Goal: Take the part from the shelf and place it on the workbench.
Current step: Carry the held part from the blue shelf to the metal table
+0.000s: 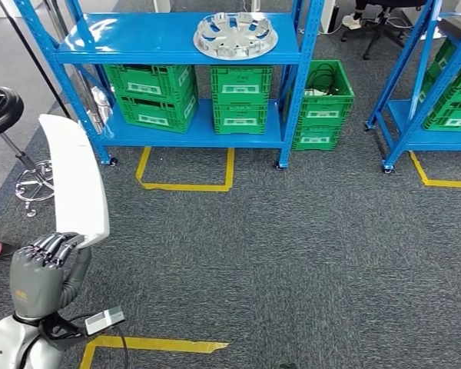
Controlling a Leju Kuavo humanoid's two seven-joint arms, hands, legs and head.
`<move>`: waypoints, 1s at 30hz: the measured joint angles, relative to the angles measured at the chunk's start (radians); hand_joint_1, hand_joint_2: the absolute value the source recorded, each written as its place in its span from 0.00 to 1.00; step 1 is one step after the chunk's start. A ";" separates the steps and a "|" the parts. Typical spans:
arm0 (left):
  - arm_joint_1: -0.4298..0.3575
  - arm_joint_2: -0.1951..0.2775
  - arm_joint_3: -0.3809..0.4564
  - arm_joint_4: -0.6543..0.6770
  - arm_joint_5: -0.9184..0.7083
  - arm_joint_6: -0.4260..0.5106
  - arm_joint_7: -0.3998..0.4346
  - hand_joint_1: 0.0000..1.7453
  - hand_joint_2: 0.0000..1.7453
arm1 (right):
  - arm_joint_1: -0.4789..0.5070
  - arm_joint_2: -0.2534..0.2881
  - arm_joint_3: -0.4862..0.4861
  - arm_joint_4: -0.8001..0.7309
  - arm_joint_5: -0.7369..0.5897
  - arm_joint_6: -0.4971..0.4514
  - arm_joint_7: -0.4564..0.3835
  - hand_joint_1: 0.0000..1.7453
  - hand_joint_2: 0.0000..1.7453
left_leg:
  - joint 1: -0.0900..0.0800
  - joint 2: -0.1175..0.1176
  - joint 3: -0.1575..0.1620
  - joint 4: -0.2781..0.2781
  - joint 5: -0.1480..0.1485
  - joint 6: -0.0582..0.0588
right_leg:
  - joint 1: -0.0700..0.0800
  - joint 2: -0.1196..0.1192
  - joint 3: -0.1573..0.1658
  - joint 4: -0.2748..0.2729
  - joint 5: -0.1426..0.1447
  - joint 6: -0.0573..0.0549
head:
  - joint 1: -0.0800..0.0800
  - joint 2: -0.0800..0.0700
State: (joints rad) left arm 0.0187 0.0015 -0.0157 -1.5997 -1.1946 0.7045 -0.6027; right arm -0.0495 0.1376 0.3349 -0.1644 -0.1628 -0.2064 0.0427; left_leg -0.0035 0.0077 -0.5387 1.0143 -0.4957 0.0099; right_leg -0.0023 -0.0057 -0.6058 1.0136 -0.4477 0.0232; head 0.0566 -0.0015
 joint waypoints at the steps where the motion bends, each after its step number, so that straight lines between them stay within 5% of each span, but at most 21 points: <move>1: 0.000 0.000 0.000 0.000 0.000 0.000 0.000 1.00 1.00 | 0.000 0.000 0.000 0.000 0.000 0.000 0.000 0.00 0.00 | 0.000 -0.001 0.000 -0.006 0.006 -0.002 | 0.000 0.000 -0.002 -0.005 -0.005 -0.007 | 0.000 0.000; 4: 0.002 -0.001 0.000 0.000 0.000 0.000 -0.003 1.00 1.00 | 0.000 0.000 0.000 0.000 0.000 0.000 -0.001 0.00 0.00 | 0.003 -0.003 -0.003 -0.017 0.020 -0.004 | 0.004 0.001 -0.009 -0.015 -0.031 -0.041 | 0.002 0.000; 8: 0.006 -0.002 0.000 0.000 0.001 0.000 -0.015 1.00 1.00 | 0.001 0.000 0.000 0.000 0.000 0.000 -0.002 0.00 0.00 | -0.001 -0.003 -0.009 -0.017 0.028 0.008 | 0.003 0.002 -0.010 -0.023 -0.018 -0.044 | 0.002 0.000; 11: 0.008 -0.003 0.001 0.000 0.001 0.000 -0.019 1.00 1.00 | 0.002 0.000 0.000 0.000 0.001 0.001 -0.003 0.00 0.00 | -0.005 -0.003 -0.012 -0.016 0.031 0.014 | -0.002 0.004 -0.007 -0.036 0.033 -0.019 | 0.002 0.000; 14: 0.011 -0.003 0.001 0.000 0.001 0.000 -0.023 1.00 1.00 | 0.002 0.000 0.000 0.000 0.001 0.001 -0.005 0.00 0.00 | -0.007 -0.003 -0.019 -0.014 0.034 0.018 | -0.006 0.004 -0.002 -0.040 0.045 0.006 | 0.002 0.000; 30: 0.012 -0.005 0.012 0.000 0.001 0.000 -0.038 1.00 1.00 | 0.001 0.000 0.000 0.000 0.012 0.001 -0.013 0.00 0.00 | -0.008 -0.003 -0.024 -0.014 0.036 0.018 | -0.007 0.004 -0.009 -0.038 0.045 0.010 | 0.001 0.000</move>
State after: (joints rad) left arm 0.0302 -0.0035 -0.0040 -1.5999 -1.1933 0.7042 -0.6411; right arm -0.0481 0.1377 0.3349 -0.1644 -0.1509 -0.2050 0.0297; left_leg -0.0110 0.0044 -0.5632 1.0006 -0.4600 0.0275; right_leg -0.0088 -0.0015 -0.6153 0.9759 -0.4025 0.0334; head 0.0581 -0.0015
